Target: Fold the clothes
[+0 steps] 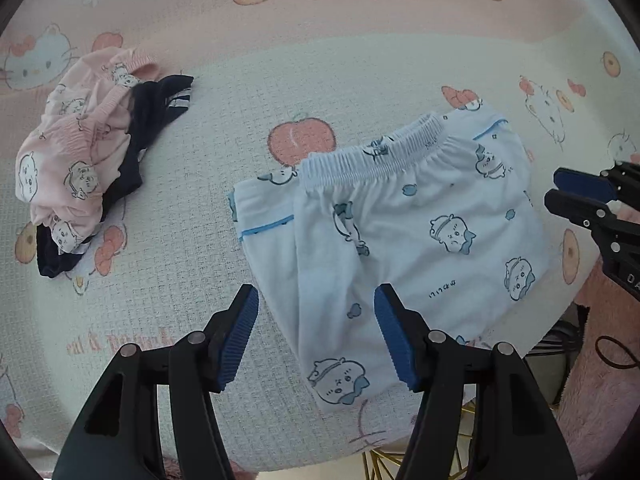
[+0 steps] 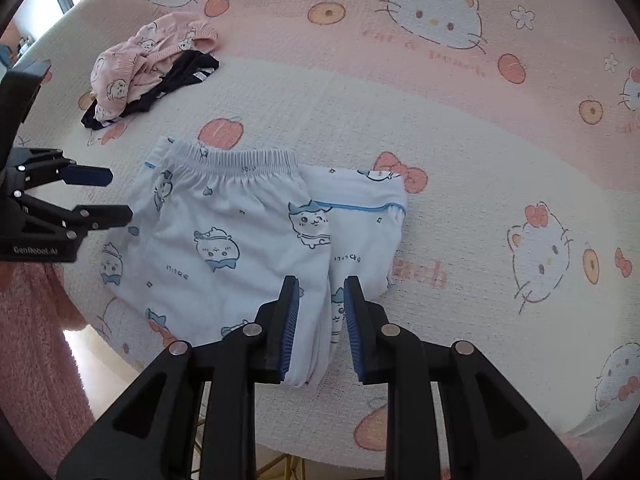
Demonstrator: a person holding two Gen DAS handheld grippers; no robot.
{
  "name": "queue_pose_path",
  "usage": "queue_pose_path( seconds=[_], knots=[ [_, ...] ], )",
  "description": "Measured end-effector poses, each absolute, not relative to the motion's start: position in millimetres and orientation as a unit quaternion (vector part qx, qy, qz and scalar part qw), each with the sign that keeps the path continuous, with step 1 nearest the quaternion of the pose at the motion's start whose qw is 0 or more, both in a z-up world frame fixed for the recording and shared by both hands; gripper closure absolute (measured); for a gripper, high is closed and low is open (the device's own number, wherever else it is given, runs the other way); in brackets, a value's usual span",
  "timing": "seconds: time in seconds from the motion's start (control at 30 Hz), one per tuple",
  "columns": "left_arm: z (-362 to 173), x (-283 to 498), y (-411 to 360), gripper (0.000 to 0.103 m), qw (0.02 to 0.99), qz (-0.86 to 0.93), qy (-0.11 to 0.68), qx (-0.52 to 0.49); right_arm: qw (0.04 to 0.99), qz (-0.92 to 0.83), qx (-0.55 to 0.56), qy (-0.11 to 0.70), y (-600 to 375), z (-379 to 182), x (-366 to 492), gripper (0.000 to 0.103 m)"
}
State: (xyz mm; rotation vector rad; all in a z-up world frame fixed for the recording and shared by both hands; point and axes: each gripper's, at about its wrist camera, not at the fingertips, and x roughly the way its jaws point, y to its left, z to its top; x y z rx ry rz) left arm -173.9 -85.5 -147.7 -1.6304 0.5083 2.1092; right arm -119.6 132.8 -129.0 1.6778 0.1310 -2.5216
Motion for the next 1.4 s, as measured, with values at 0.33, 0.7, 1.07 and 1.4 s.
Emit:
queue_pose_path(
  seconds=[0.33, 0.7, 1.07, 1.4],
  knots=[
    [-180.5, -139.2, -74.2, 0.04, 0.184, 0.765, 0.158, -0.597, 0.075, -0.808, 0.578, 0.087, 82.9, -176.0, -112.5, 0.08],
    [-175.1, -163.4, -115.7, 0.04, 0.123, 0.773, 0.137, -0.608, 0.065, -0.798, 0.593, 0.086, 91.5, -186.5, -117.2, 0.08],
    [-183.4, -168.5, -125.6, 0.038, 0.102, 0.776, 0.113, -0.612, 0.059, -0.8, 0.59, 0.09, 95.0, -188.3, -112.2, 0.079],
    [-189.3, -177.7, -113.3, 0.038, 0.136, 0.793, 0.077, -0.589, 0.025, -0.824, 0.564, 0.044, 121.4, -171.5, -112.0, 0.077]
  ],
)
